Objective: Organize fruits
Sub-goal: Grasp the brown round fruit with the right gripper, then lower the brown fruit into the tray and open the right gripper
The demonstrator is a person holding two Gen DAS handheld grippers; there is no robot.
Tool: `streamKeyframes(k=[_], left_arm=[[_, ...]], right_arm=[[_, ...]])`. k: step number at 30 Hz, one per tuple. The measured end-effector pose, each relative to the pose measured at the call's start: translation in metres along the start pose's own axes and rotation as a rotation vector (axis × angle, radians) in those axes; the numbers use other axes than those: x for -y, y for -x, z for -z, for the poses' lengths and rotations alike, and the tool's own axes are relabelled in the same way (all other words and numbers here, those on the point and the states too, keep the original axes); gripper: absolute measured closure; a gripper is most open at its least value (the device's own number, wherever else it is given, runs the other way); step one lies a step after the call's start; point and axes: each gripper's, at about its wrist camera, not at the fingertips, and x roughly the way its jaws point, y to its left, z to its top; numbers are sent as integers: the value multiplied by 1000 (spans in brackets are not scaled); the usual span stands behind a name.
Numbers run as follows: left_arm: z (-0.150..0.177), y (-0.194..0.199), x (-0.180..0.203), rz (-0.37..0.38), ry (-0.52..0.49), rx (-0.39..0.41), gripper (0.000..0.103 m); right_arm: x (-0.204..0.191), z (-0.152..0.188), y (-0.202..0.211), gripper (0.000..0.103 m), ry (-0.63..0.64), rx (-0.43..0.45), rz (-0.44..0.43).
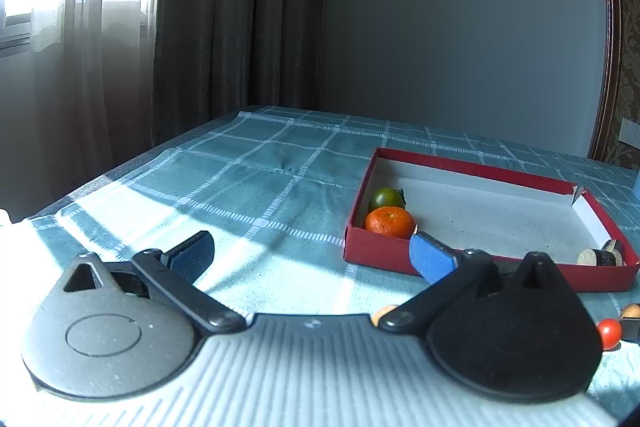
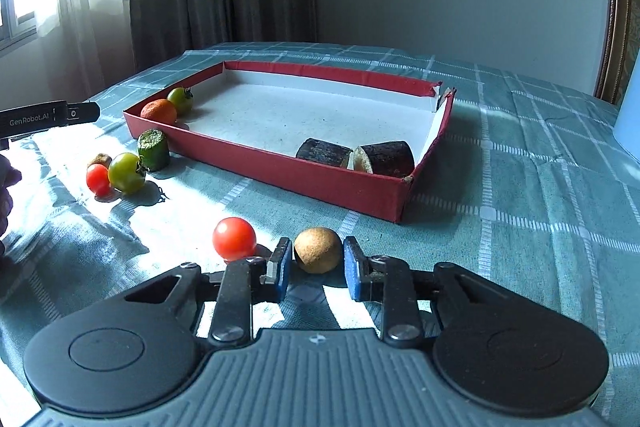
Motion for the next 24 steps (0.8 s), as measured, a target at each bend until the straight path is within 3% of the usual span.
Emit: streamKeyframes(k=[8, 14, 18, 24], left_arm=[[1, -1, 2, -7, -12, -5, 0], [1, -2, 3, -15, -16, -11, 0], [1, -4, 3, -15, -15, -18, 0], [1, -5, 3, -15, -16, -22, 0]], right_arm=[[5, -7, 15, 77, -15, 79, -14], [18, -56, 17, 77, -7, 152, 23], [33, -80, -15, 77, -20, 92, 28], [36, -88, -63, 77, -7, -11, 45]])
